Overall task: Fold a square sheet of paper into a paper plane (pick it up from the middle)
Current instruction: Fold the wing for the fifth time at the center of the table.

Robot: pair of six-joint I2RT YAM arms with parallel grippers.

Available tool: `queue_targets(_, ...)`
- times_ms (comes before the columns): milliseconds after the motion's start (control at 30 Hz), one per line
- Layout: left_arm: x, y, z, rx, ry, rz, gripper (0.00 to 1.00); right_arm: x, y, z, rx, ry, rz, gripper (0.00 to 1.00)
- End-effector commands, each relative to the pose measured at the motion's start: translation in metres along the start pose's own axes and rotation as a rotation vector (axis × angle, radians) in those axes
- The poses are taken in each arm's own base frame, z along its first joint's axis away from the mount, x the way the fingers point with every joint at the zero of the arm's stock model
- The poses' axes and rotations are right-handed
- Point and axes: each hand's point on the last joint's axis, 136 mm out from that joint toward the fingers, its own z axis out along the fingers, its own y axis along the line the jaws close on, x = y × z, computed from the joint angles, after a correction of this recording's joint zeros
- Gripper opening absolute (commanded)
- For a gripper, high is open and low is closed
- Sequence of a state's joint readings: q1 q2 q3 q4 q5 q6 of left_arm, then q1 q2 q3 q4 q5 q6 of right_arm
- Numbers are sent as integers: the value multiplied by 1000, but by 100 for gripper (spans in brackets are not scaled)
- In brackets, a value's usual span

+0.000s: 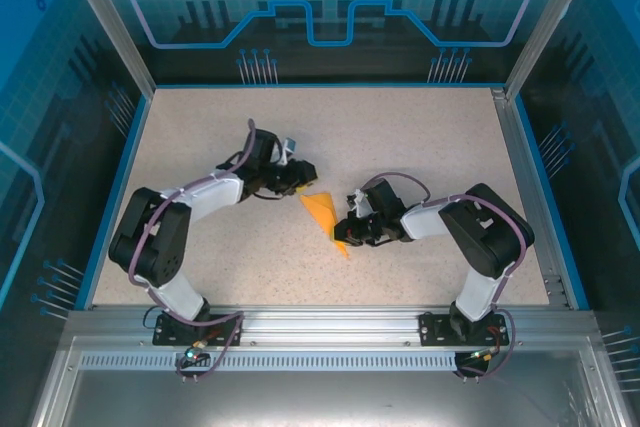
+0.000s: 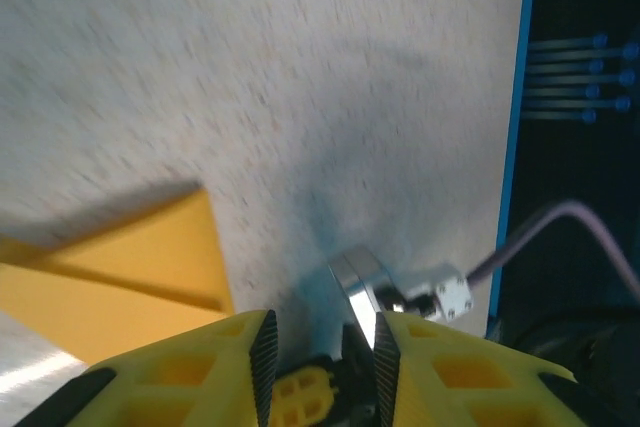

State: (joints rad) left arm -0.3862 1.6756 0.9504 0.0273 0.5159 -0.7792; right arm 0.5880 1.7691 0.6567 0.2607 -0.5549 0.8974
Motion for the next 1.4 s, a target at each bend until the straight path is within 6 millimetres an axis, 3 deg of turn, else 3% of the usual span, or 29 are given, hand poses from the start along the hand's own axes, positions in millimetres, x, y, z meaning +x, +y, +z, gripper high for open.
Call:
queue_targets(0, 32, 4, 22, 13, 88, -46, 35, 30, -53, -3, 182, 70, 136, 0)
queue_targets(300, 59, 40, 61, -50, 163, -111, 34, 25, -46, -4, 160, 53, 132, 1)
queue_targets(500, 69, 81, 69, -192, 181, -172, 29, 16, -22, -13, 102, 17, 83, 2)
queue_targets(700, 77, 95, 68, -218, 185, -189, 28, 5, 15, -13, 57, -5, -15, 3)
queue_targets(900, 78, 96, 68, -224, 194, -189, 27, -10, 23, 2, 37, 4, -25, 4)
queue_targets(1067, 77, 94, 68, -224, 192, -190, 27, -14, 10, 14, 71, 20, -14, 5)
queue_targets(1367, 75, 100, 67, -261, 185, -204, 26, 22, -35, 10, 176, 83, 48, 6)
